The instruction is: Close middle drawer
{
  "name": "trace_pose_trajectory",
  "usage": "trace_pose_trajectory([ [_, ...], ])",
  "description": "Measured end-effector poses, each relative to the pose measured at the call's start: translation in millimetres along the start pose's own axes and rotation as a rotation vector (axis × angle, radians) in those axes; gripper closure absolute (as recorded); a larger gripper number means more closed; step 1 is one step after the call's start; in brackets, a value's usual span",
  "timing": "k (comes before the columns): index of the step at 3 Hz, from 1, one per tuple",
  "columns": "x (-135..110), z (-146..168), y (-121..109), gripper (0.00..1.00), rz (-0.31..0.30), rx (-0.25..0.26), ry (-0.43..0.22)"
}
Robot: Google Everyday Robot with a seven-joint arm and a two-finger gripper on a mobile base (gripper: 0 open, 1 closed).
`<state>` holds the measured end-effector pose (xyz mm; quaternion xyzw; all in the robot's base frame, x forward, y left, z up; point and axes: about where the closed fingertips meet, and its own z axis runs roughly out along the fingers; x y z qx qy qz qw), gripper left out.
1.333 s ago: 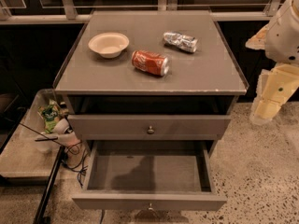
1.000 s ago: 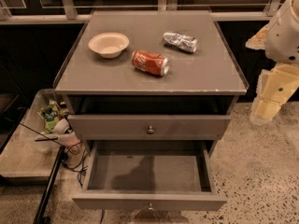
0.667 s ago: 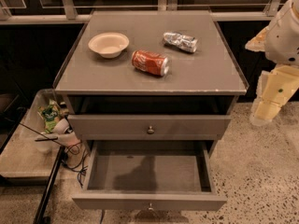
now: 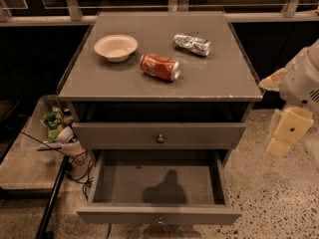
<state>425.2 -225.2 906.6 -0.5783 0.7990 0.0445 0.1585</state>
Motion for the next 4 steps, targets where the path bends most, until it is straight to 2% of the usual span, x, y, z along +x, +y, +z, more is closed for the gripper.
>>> trace_pose_trajectory([
  [1,17,22,14,0.18,0.048,0.008,-0.065],
  [2,32,47,32,0.42,0.122,0.044,-0.142],
  [3,54,86,50,0.64,0.198,0.081,-0.203],
  [4,59,92,44,0.88,0.219,0.131,-0.212],
])
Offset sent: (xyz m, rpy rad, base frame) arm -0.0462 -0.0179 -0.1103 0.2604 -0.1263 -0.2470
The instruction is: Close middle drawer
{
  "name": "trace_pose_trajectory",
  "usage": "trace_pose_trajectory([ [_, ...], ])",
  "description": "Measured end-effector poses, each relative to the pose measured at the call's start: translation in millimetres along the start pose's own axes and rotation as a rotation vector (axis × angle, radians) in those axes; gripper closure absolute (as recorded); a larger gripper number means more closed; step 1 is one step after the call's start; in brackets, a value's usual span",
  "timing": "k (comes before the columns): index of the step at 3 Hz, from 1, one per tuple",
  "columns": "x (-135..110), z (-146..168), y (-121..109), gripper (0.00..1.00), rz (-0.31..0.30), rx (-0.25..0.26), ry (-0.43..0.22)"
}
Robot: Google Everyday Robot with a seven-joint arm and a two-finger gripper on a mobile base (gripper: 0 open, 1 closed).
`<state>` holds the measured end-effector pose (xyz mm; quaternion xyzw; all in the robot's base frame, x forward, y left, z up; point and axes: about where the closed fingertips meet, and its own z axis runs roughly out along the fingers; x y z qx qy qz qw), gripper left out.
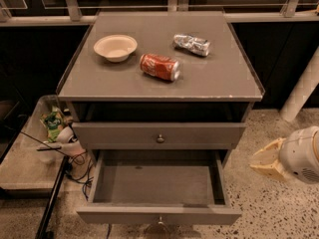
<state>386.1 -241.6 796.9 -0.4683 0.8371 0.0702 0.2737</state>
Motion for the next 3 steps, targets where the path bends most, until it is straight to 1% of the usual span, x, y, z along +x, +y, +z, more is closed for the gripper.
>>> trace_pose_trajectory([
  [1,-1,0,0,1.00,-0.001,0.000,0.000],
  [2,-1,0,0,1.00,-0.001,0.000,0.000],
  [3,3,14,3,1.00,0.029,-0.032,-0.001],
])
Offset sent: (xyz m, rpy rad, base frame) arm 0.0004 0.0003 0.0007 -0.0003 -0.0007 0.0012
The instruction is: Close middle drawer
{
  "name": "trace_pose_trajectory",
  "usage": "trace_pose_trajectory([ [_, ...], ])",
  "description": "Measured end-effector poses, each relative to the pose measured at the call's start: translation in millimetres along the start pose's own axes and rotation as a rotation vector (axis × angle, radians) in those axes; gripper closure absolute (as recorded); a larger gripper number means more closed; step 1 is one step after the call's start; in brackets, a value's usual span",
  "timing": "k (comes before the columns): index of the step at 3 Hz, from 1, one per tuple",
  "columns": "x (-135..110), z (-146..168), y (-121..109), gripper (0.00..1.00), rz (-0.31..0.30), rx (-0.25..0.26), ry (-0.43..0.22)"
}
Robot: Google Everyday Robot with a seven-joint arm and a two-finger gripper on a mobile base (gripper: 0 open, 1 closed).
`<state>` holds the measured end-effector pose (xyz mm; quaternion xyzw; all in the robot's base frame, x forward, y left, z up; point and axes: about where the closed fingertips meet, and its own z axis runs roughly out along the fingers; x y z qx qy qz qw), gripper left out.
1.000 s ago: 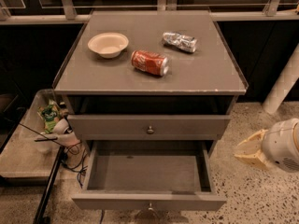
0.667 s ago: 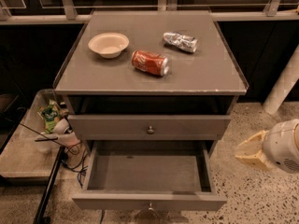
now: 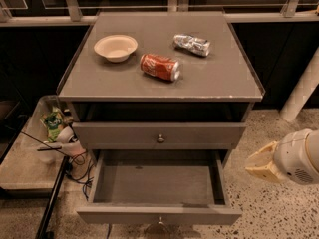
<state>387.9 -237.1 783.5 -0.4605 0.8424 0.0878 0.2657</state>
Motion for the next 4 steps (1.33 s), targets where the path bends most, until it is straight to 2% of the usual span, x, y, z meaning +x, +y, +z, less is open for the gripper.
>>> trace_pose_trajectory([
  [1,14,36,1,1.00,0.063,-0.039,-0.008],
  [2,39,76,-2,1.00,0.162,-0.044,-0.026],
  [3,57,112,0,1.00,0.240,-0.036,-0.101],
  [4,68,142,9,1.00,0.283,-0.024,-0.204],
])
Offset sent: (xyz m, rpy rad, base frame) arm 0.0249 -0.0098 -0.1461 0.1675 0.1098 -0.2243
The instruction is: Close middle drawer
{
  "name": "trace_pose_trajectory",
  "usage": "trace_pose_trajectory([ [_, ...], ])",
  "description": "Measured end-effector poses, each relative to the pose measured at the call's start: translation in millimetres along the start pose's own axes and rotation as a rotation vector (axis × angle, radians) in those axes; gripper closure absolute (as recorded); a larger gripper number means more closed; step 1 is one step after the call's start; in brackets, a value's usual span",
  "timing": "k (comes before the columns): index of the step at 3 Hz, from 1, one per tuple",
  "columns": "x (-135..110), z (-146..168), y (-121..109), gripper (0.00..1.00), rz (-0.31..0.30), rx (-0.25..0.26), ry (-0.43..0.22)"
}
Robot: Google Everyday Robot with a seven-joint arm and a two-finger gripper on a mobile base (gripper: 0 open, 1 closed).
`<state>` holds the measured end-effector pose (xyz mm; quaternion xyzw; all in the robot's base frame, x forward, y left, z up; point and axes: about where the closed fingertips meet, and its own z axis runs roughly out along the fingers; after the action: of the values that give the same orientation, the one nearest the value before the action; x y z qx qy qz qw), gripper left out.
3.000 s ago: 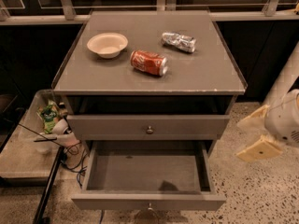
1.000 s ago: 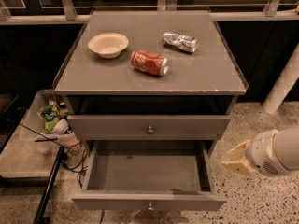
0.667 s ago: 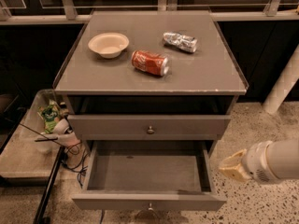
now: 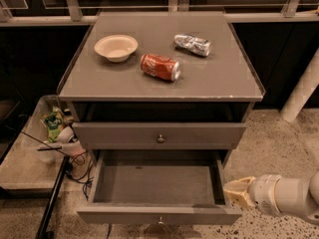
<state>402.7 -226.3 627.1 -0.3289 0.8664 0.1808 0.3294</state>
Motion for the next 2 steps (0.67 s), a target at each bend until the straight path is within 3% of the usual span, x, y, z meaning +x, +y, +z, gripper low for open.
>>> trace_pose_trajectory([
  [2,8,17,13,1.00,-0.032,-0.015,0.039],
])
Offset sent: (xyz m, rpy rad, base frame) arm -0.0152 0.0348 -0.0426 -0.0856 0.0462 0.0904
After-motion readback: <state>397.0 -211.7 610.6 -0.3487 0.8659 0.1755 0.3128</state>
